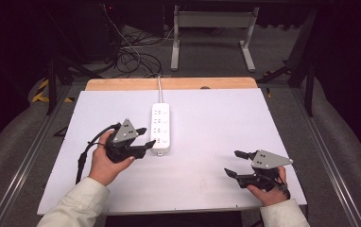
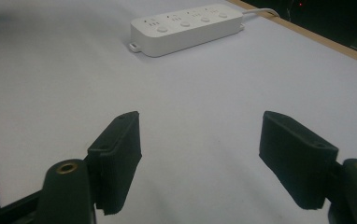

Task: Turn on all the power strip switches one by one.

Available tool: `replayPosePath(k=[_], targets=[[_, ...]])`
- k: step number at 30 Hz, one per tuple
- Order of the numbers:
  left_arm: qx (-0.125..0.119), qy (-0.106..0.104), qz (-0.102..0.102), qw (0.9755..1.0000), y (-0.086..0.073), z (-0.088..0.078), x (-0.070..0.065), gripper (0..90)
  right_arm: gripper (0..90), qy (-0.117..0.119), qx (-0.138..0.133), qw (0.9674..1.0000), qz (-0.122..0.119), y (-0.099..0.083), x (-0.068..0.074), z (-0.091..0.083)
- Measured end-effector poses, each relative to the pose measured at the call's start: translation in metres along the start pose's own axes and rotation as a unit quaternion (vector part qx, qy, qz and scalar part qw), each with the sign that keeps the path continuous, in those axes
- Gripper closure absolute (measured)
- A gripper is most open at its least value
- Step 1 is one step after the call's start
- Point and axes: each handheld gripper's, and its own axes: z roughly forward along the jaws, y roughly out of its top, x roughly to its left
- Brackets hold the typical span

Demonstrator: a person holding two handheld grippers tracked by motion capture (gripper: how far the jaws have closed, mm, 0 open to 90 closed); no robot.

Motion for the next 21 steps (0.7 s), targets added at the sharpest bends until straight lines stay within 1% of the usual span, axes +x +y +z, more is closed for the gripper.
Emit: replayPosePath(k=[4,7,9,10,13,16,17,18,19,21], targets=[[0.003,-0.004,-0.001,1.0,0.01,0.008,-0.001,49.5,29.9,0.0,-0.001,1.0,0.002,0.0,0.0,-0.001],[0.003,-0.003,0.0,1.0,0.012,0.01,-0.001,51.5,29.9,0.0,-0.001,1.0,0.001,0.0,0.0,-0.001],[0.004,-0.005,-0.004,1.0,0.013,0.013,-0.002,52.4,29.8,0.001,-0.002,1.0,0.001,0.0,0.0,-0.001],[0.006,-0.004,0.001,1.0,0.015,0.016,-0.002,53.6,29.6,0.001,-0.002,1.0,0.001,0.0,0.0,-0.001],[0.009,0.0,0.0,1.0,0.017,0.02,-0.001,58.6,29.2,0.001,-0.003,1.0,0.003,0.0,0.0,-0.001],[0.02,-0.01,-0.013,0.9997,0.018,0.025,0.001,68.3,28.7,0.003,-0.001,1.0,0.004,0.0,0.0,-0.001],[0.02,-0.01,-0.013,0.9997,0.018,0.025,0.001,71.8,28.6,0.003,0.001,1.0,0.004,0.0,-0.001,-0.001],[0.025,-0.029,-0.027,0.9989,0.019,0.029,0.003,75.6,28.6,0.005,0.002,1.0,0.006,0.0,-0.001,0.0],[0.025,-0.04,-0.032,0.9984,0.019,0.031,0.004,78.8,28.6,0.006,0.001,1.0,0.005,0.0,-0.001,0.0],[0.031,-0.049,-0.041,0.9975,0.019,0.036,0.004,84.6,28.6,0.006,0.001,1.0,0.005,0.0,-0.001,0.0]])
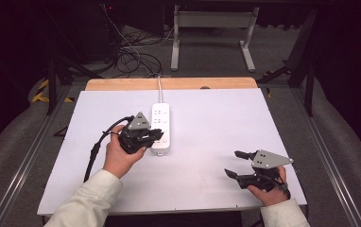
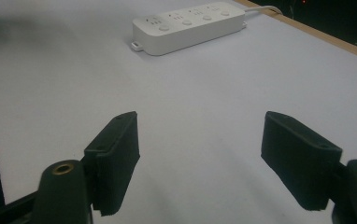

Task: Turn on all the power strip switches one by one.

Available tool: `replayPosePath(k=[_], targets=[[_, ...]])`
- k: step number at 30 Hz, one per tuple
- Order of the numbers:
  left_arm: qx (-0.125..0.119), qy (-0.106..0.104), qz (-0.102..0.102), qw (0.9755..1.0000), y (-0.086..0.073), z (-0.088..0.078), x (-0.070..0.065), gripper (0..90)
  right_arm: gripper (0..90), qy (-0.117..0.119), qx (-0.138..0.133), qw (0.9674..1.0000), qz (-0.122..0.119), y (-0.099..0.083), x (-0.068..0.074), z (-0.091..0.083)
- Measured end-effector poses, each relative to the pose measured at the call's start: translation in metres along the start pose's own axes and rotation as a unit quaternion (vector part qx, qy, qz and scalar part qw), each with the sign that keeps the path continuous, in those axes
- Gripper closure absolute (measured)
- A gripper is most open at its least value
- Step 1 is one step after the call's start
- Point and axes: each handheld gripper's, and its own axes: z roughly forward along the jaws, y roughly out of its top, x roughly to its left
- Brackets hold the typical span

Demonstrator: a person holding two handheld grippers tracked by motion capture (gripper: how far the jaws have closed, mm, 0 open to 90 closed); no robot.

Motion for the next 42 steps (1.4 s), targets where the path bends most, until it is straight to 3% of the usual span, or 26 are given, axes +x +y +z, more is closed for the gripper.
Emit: replayPosePath(k=[3,19,22,25,42], targets=[[0.013,0.0,-0.001,0.9999,0.001,0.008,0.002,89.2,28.5,0.001,0.0,1.0,0.001,0.0,0.0,0.0],[0.051,-0.007,-0.041,0.9978,-0.005,0.043,0.019,89.5,27.6,0.002,-0.001,1.0,0.001,0.0,0.0,-0.001],[0.064,-0.007,-0.038,0.9972,-0.006,0.048,0.02,89.5,27.3,0.003,-0.001,1.0,0.002,0.0,0.0,-0.001],[0.07,0.011,-0.024,0.9972,-0.007,0.052,0.018,89.6,27.2,0.003,-0.001,1.0,0.001,0.0,0.0,-0.001],[0.087,0.019,-0.029,0.9956,-0.011,0.065,0.017,89.6,26.6,0.003,0.0,1.0,0.001,-0.001,-0.001,-0.001]])
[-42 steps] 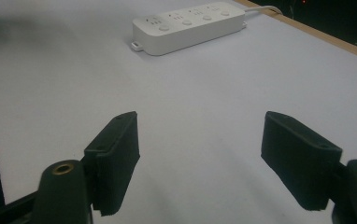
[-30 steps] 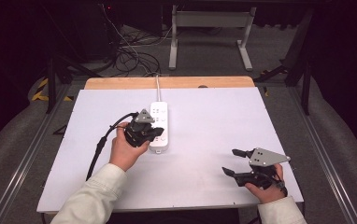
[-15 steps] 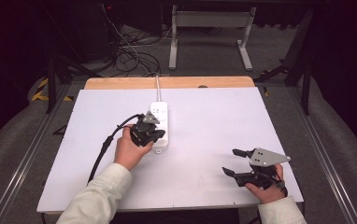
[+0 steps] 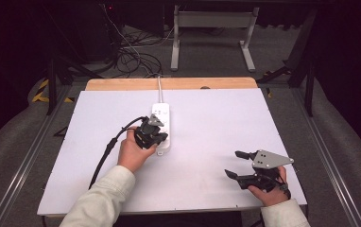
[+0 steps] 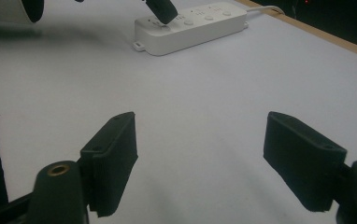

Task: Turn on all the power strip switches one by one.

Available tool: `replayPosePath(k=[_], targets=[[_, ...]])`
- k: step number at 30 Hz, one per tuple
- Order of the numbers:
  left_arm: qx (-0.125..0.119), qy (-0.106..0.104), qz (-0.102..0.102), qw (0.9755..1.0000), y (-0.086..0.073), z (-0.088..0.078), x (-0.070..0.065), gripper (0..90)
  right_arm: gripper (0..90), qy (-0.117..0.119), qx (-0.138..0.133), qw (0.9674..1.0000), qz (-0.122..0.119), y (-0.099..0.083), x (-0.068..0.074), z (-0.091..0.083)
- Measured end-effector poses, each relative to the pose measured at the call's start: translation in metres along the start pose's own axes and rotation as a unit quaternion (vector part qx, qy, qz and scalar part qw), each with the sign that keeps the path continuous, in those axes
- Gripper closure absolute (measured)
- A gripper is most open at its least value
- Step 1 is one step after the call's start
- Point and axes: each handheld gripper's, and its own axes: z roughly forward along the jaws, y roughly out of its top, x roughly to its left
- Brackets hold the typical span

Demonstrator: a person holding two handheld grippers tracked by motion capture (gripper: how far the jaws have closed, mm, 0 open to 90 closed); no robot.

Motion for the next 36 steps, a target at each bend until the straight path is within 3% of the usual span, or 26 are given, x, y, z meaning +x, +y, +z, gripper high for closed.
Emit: replayPosePath(k=[8,15,36], targets=[[0.0,-0.003,0.001,1.0,-0.0006,0.0017,-0.0008,89.6,26.5,0.001,0.0,1.0,0.0,-0.0001,-0.0002,0.0001],[0.002,0.004,0.024,0.9997,-0.0012,0.0012,-0.0031,89.6,26.0,0.002,0.003,1.0,0.001,-0.0002,0.0002,0.0004],[0.004,0.007,0.027,0.9996,-0.0019,0.004,-0.0047,89.8,25.5,0.001,0.006,1.0,0.002,-0.0002,0.0008,0.0013]])
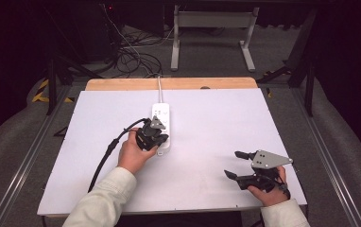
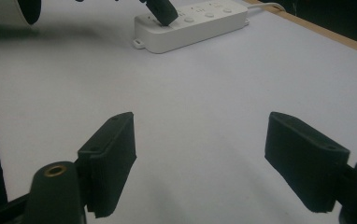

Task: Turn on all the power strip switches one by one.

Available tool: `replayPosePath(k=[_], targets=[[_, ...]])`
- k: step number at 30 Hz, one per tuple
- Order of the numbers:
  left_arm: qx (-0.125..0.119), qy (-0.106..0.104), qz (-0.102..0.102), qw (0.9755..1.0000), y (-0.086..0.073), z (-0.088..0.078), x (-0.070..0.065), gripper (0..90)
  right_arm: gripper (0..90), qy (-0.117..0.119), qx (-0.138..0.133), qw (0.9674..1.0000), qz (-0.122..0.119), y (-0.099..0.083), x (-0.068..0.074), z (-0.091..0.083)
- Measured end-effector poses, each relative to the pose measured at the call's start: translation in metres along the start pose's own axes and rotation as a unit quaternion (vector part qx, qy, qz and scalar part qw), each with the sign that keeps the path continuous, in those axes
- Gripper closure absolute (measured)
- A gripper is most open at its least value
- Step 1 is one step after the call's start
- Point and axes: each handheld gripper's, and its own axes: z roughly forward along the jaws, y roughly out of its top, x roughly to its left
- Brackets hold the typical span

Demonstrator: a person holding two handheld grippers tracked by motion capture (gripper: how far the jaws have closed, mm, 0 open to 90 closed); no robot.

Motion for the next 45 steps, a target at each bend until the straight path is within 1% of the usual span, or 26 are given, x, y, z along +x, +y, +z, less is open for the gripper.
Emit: replayPosePath(k=[4,6,7,9,14,16,23,25,26,27,28,29,30,33,35,39,42,43,45], targets=[[0.002,0.003,0.003,1.0,0.0,0.0,-0.001,89.9,25.4,0.0,-0.001,1.0,-0.001,0.0,0.0,0.0],[0.002,0.001,0.001,1.0,0.0,0.0,0.0,89.9,25.4,0.0,0.0,1.0,-0.001,0.0,0.0,0.0],[0.001,-0.003,0.0,1.0,0.0,0.0,0.002,89.9,25.4,0.0,0.0,1.0,-0.001,0.0,0.0,0.0],[0.0,-0.005,0.002,1.0,-0.001,0.0,0.002,89.9,25.4,0.0,-0.001,1.0,-0.001,0.0,0.0,0.0],[0.002,-0.003,0.003,1.0,0.0,0.001,0.001,90.0,25.4,0.001,0.0,1.0,-0.001,0.0,0.0,0.001],[0.004,0.003,0.009,0.9999,0.0,0.001,-0.001,90.0,25.4,0.001,0.0,1.0,-0.001,0.0,0.001,0.001],[0.008,0.009,0.013,0.9998,0.001,0.002,-0.002,90.0,25.4,0.001,0.001,1.0,-0.001,0.0,0.001,0.001],[0.008,0.01,0.01,0.9999,0.001,0.002,-0.002,90.0,25.4,0.001,0.001,1.0,-0.002,0.0,0.001,0.001],[0.009,0.007,0.003,0.9999,0.001,0.001,-0.001,90.0,25.4,0.0,0.001,1.0,-0.003,0.0,0.001,0.001],[0.009,0.007,0.003,0.9999,0.001,0.001,-0.001,90.0,25.4,0.0,0.0,1.0,-0.002,0.0,0.001,0.001],[0.013,0.002,-0.004,0.9999,0.002,0.001,0.0,90.0,25.3,0.0,0.0,1.0,-0.001,0.0,0.0,0.001],[0.016,0.02,0.0,0.9997,0.004,0.0,0.0,90.0,25.3,0.0,0.001,1.0,-0.001,0.0,0.0,0.001],[0.014,0.038,0.003,0.9992,0.004,-0.001,0.0,90.0,25.3,0.0,0.001,1.0,-0.001,0.0,0.0,0.001],[0.002,0.027,-0.004,0.9996,0.007,-0.004,0.003,89.9,25.2,0.0,0.002,1.0,0.0,0.0,-0.001,0.001],[0.001,0.023,-0.004,0.9997,0.009,-0.005,0.003,89.9,25.2,0.001,0.003,1.0,0.001,0.0,-0.001,0.001],[-0.013,0.02,-0.012,0.9996,0.017,-0.008,0.007,89.9,25.2,0.001,0.001,1.0,0.0,-0.001,0.0,0.001],[-0.018,0.022,-0.015,0.9995,0.02,-0.009,0.009,89.9,25.2,0.001,0.001,1.0,-0.001,0.0,0.0,0.0],[-0.02,0.028,-0.015,0.9993,0.023,-0.008,0.01,89.9,25.2,0.001,0.002,1.0,-0.001,0.0,0.0,0.001],[-0.019,0.032,-0.016,0.9992,0.024,-0.007,0.011,89.9,25.2,0.001,0.002,1.0,0.0,-0.001,0.0,0.0]])
